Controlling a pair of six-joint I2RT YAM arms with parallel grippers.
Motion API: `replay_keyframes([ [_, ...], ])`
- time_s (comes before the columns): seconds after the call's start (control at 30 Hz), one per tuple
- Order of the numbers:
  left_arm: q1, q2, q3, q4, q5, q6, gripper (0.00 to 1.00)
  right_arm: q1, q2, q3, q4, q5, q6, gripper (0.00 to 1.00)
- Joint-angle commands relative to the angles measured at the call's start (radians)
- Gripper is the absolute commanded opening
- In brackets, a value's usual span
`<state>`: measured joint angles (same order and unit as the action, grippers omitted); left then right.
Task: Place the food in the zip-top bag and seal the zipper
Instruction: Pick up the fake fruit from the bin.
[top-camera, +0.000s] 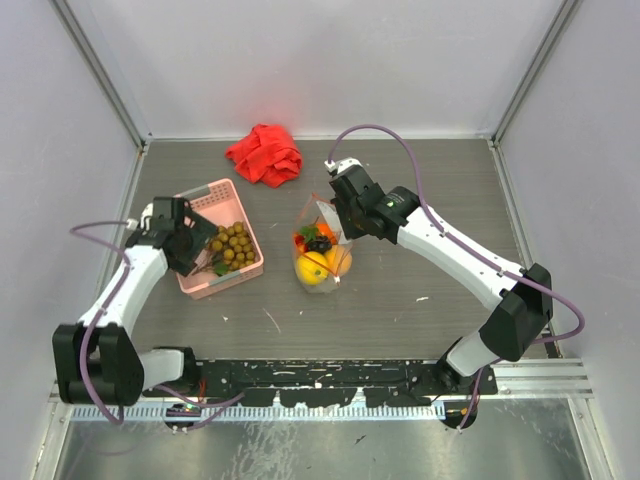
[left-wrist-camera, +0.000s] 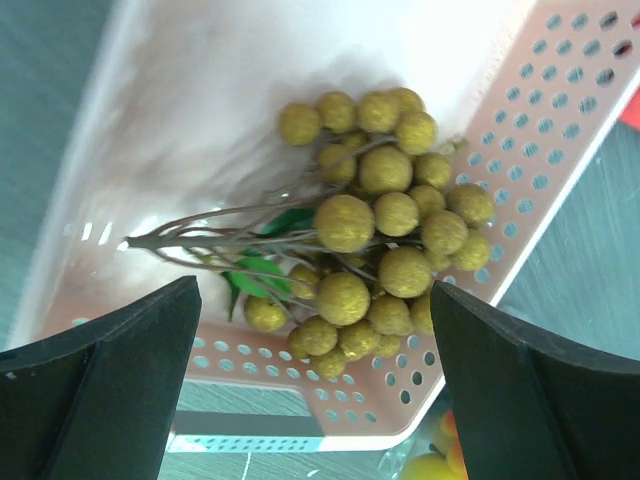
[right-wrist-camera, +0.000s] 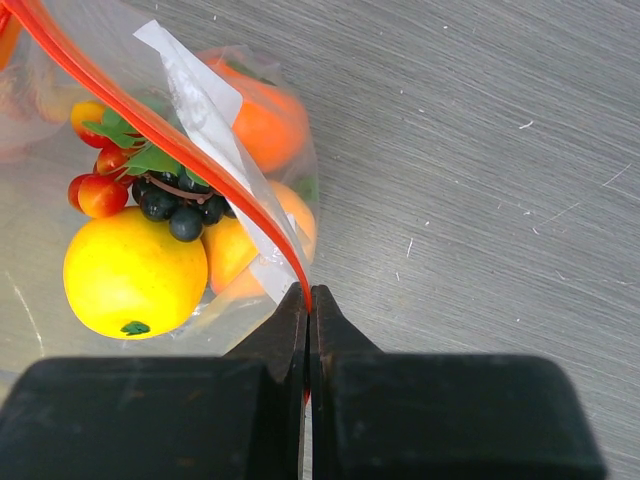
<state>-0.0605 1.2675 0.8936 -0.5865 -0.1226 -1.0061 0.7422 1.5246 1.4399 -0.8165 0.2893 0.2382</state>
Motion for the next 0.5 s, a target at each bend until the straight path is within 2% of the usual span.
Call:
replay_keyframes([
  [0.0,0.062,-0.095,-0.084,-0.023,0.007,-0.093,0.98,-0.003,-0.044,0.006,0.037,-0.008,-0.010,0.00],
  [0.13,0.070,-0.077,-0.103,-0.007,-0.035,-0.201,1.00,-0.004,-0.046,0.009,0.039,-0.015,-0.011,0.00],
  [0.23,0.070,-0.027,-0.102,-0.002,-0.057,-0.291,0.97,-0.003,-0.046,0.008,0.040,-0.022,-0.011,0.00],
  [0.47,0.071,0.096,-0.068,-0.033,-0.157,-0.406,0.80,-0.003,-0.037,0.008,0.040,-0.024,-0.017,0.00],
])
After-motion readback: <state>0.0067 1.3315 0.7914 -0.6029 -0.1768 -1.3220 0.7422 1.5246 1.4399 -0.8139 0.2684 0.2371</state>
